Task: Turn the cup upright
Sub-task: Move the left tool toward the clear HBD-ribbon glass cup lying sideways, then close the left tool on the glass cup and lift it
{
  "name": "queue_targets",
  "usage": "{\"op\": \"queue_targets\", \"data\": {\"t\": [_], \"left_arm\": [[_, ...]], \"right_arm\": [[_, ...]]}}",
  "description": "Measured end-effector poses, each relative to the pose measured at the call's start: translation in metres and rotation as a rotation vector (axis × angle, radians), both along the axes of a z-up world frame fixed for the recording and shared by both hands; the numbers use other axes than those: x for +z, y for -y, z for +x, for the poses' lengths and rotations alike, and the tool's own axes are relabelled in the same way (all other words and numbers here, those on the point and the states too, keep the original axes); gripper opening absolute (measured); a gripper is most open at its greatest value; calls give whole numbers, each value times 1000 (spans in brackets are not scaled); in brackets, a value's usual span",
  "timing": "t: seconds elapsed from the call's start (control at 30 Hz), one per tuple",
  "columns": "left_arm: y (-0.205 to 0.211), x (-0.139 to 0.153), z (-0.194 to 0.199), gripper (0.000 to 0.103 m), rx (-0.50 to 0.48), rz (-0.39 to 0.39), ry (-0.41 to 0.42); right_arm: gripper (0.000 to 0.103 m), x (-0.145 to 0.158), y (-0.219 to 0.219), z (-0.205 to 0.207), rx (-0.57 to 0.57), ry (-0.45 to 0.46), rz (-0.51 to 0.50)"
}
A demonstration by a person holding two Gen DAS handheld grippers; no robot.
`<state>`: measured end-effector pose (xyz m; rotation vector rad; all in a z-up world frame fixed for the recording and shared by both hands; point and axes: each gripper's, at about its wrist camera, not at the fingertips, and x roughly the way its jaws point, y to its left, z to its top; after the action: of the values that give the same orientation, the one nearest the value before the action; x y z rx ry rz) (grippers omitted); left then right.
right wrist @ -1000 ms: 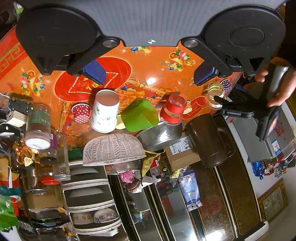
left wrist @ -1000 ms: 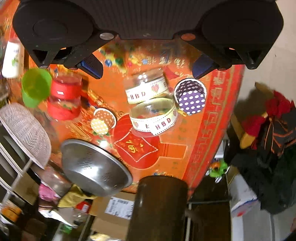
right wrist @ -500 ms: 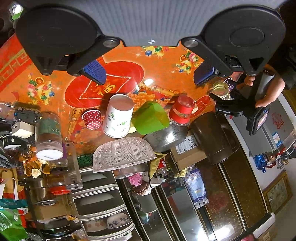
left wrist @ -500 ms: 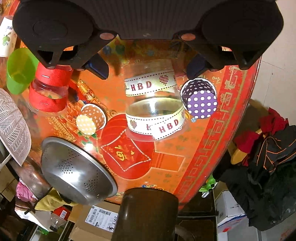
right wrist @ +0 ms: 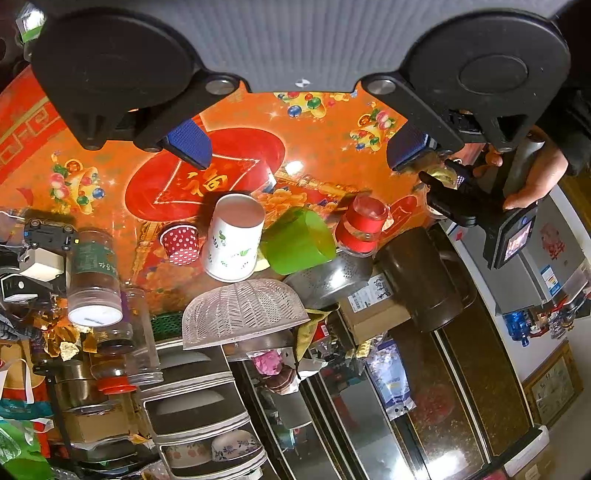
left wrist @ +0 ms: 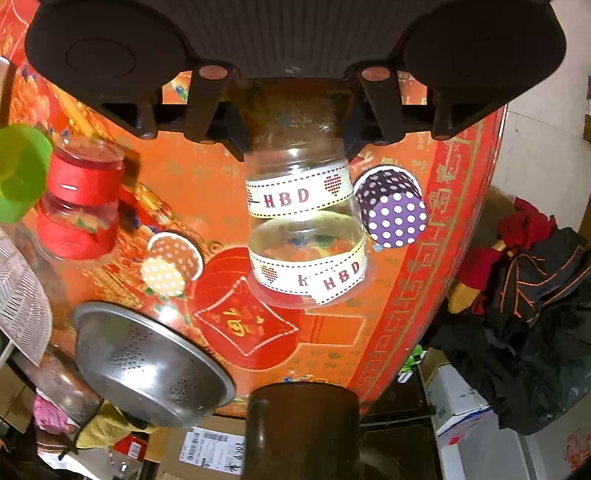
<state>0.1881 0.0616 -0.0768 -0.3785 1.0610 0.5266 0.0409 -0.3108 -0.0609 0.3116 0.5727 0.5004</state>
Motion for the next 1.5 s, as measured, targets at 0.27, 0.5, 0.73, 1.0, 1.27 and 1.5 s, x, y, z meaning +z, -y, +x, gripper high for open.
{"op": "queue_targets", "data": {"t": [0.27, 0.5, 0.73, 1.0, 1.27, 1.5], "left_arm": [[5, 0, -9, 56, -19, 9, 12], [19, 3, -29, 56, -69, 24, 36], [34, 11, -60, 56, -148, 41, 95], [55, 29, -108, 56, -266, 58, 233], [109, 49, -188, 56, -480, 100, 362], [138, 31, -215, 56, -606, 44, 294]], "right_arm": [[102, -1, -4, -1, 8, -4, -3], [102, 0, -6, 0, 14, -2, -3], [102, -2, -11, -2, 18, -8, -6], [102, -3, -16, -3, 27, -9, -13], [102, -5, -18, -6, 23, -28, -49], [102, -13, -13, -11, -3, -84, -60]]}}
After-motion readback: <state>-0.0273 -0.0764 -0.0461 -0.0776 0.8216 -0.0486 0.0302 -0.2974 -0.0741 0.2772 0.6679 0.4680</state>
